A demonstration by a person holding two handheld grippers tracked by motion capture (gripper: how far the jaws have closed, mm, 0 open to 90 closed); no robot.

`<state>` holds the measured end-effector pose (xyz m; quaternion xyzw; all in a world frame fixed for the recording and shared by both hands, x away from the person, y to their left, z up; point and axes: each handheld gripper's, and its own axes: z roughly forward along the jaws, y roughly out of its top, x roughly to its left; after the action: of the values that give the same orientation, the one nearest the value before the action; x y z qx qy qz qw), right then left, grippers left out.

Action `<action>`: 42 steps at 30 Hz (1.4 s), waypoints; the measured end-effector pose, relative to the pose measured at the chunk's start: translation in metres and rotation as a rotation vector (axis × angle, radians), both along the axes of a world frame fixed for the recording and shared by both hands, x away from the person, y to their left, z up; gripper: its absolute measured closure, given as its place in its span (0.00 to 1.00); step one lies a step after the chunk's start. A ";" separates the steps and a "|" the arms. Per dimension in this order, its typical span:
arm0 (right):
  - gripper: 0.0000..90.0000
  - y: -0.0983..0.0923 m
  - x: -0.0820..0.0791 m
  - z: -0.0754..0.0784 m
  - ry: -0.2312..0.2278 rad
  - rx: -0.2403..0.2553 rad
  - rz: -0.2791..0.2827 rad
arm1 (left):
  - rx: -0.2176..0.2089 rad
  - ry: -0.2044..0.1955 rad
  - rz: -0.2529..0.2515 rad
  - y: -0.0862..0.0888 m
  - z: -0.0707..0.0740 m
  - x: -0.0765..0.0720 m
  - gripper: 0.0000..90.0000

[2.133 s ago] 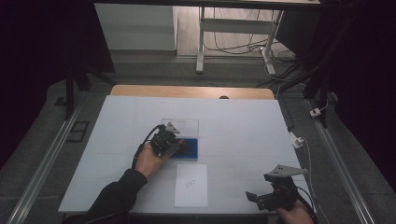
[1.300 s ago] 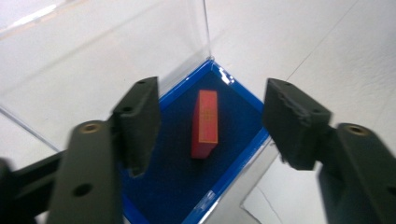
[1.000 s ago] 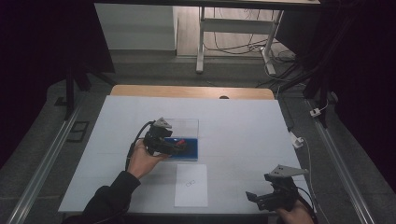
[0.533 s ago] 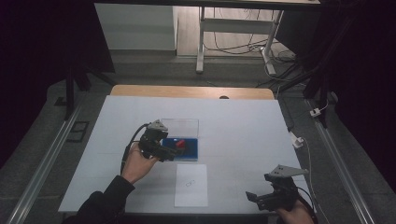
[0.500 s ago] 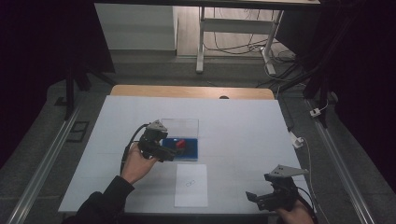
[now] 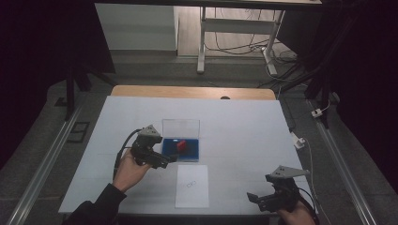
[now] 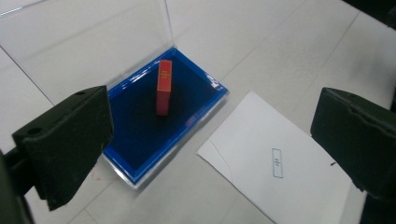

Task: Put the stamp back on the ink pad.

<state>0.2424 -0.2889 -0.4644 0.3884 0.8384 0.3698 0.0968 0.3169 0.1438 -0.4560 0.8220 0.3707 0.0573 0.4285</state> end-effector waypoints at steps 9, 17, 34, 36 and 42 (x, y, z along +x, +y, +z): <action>0.00 0.001 0.000 0.000 -0.002 -0.002 0.000 | -0.028 -0.006 -0.007 0.013 0.006 -0.020 0.00; 0.00 0.001 0.000 0.000 -0.004 -0.007 0.000 | -0.050 -0.010 0.004 0.024 0.011 -0.036 0.00; 0.00 0.002 -0.001 0.000 -0.004 -0.011 -0.004 | -0.112 -0.001 0.069 0.063 0.009 -0.075 0.00; 0.00 0.002 -0.001 0.000 -0.003 -0.011 -0.005 | -0.111 -0.004 0.078 0.068 0.009 -0.080 0.00; 0.00 0.002 0.000 0.000 -0.003 -0.008 -0.002 | -0.114 -0.007 0.104 0.081 0.006 -0.096 0.00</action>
<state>0.2422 -0.2870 -0.4641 0.3885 0.8393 0.3670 0.1000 0.2213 0.2251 -0.4496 0.7756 0.4142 0.0612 0.4724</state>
